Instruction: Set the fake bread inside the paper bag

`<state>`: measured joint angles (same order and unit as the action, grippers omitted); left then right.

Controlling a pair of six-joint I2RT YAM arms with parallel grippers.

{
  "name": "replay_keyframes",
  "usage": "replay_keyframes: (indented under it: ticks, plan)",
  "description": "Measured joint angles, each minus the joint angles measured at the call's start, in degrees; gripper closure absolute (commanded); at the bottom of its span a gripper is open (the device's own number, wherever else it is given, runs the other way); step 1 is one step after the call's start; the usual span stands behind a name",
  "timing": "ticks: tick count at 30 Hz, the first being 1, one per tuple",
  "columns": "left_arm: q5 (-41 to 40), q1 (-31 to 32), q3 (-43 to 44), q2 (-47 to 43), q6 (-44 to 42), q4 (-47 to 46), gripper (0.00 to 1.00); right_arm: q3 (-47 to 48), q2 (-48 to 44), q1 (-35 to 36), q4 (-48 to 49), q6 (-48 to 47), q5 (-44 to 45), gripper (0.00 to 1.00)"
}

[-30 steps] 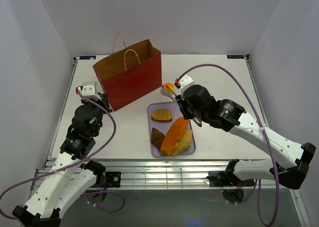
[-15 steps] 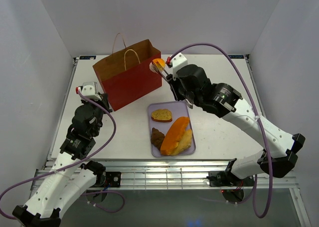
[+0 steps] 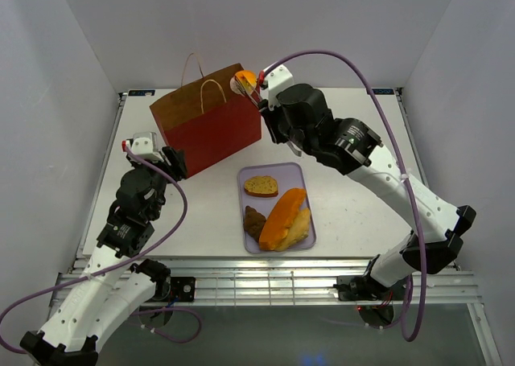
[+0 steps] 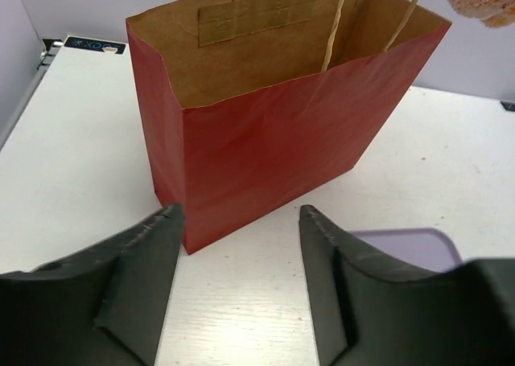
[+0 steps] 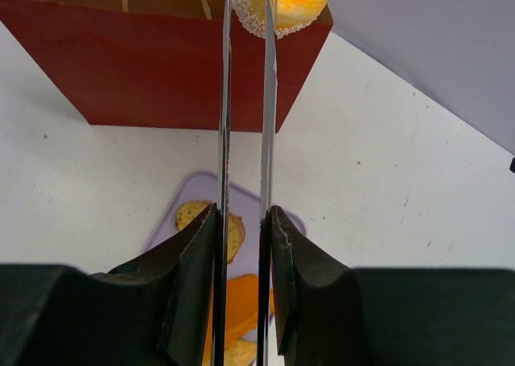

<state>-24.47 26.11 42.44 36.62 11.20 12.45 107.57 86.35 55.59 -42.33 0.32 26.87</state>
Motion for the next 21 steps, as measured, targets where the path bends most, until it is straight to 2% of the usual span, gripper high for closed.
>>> replay_keyframes:
  ticks: [1, 2, 11, 21]
  plan:
    - [-0.09, 0.00, 0.00, -0.04, 0.15, 0.02, 0.11, 0.87, 0.63, -0.09, 0.07, -0.33, 0.00, 0.92]
    - [-0.15, 0.00, 0.00, -0.09, -0.09, 0.04, 0.03, 1.70, 1.27, -0.09, 0.20, -0.59, 0.00, 0.92]
    - [-0.17, 0.00, 0.00, -0.50, 0.46, -0.04, 0.02, 4.66, 4.37, -0.31, 0.26, -1.44, 0.00, 0.92]
    - [-0.15, 0.00, 0.00, -0.66, 0.48, -0.04, 0.02, 11.98, 7.93, -1.05, 0.52, -3.04, 0.00, 0.92]
